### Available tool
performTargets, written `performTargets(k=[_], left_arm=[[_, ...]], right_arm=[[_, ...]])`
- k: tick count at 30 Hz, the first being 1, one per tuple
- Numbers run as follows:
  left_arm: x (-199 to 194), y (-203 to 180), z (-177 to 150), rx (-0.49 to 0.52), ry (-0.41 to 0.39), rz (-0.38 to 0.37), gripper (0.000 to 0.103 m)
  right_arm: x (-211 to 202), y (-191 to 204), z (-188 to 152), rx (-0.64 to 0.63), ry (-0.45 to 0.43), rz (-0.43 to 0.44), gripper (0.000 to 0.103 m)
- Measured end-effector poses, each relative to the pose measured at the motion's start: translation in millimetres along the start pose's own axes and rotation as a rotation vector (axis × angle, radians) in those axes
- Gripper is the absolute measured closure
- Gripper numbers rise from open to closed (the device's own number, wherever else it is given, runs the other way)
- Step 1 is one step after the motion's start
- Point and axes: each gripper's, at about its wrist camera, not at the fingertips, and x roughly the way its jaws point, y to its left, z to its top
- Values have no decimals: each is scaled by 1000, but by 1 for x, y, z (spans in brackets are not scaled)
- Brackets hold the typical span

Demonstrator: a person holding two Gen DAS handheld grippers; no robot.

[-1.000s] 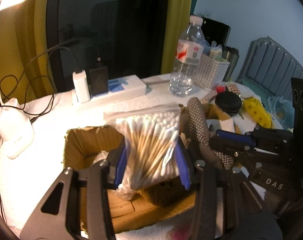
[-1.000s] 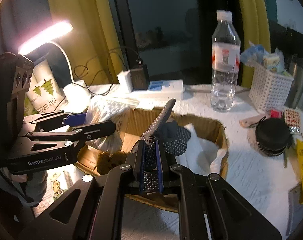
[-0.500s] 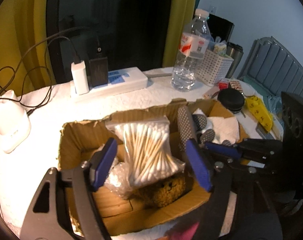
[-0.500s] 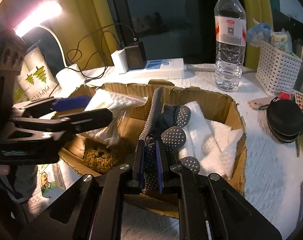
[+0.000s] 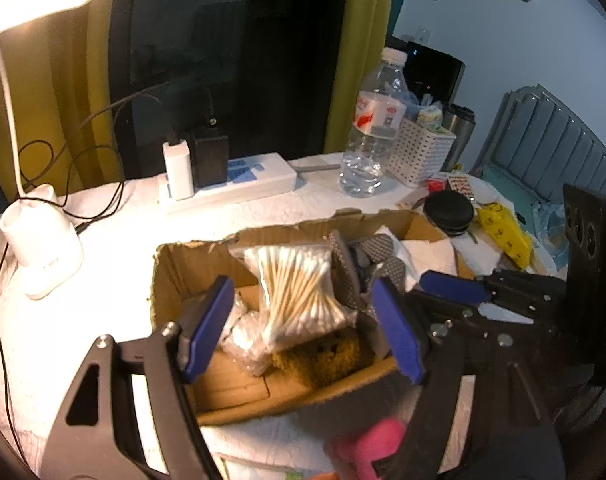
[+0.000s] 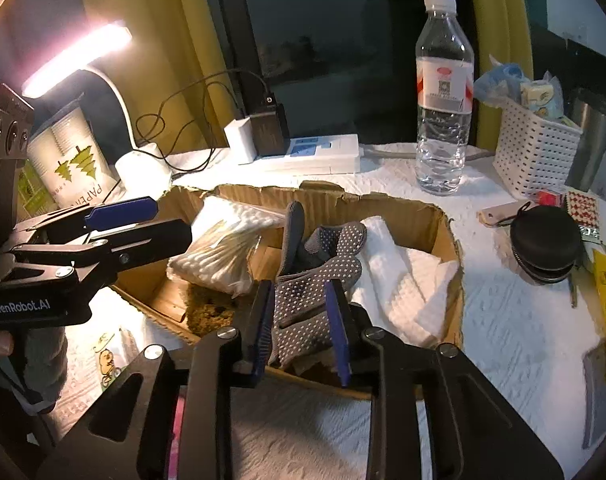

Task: Organize soft objects
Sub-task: 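Lower the cotton-swab bag into the box with the left gripper while the right gripper drops the glove in, then grasp the cartoon tissue pack with the left gripper while the right gripper grasps the pink plush toy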

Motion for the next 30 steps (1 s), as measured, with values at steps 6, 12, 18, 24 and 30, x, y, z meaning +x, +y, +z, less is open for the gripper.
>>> performTargets(k=[6, 12, 18, 24, 30], left_arm=[[-19, -4, -7, 6, -24, -11, 30], [-38, -6, -16, 11, -43, -16, 30], [-56, -4, -30, 12, -51, -15, 30], [-66, -3, -46, 6, -43, -15, 29], [-75, 4, -60, -2, -37, -12, 29]], right_arm=[[-19, 11, -3, -7, -23, -12, 74], [-37, 23, -9, -14, -41, -20, 74], [-49, 35, -16, -24, -48, -25, 73], [-59, 49, -24, -33, -51, -23, 62], [-60, 60, -32, -37, -46, -20, 62]])
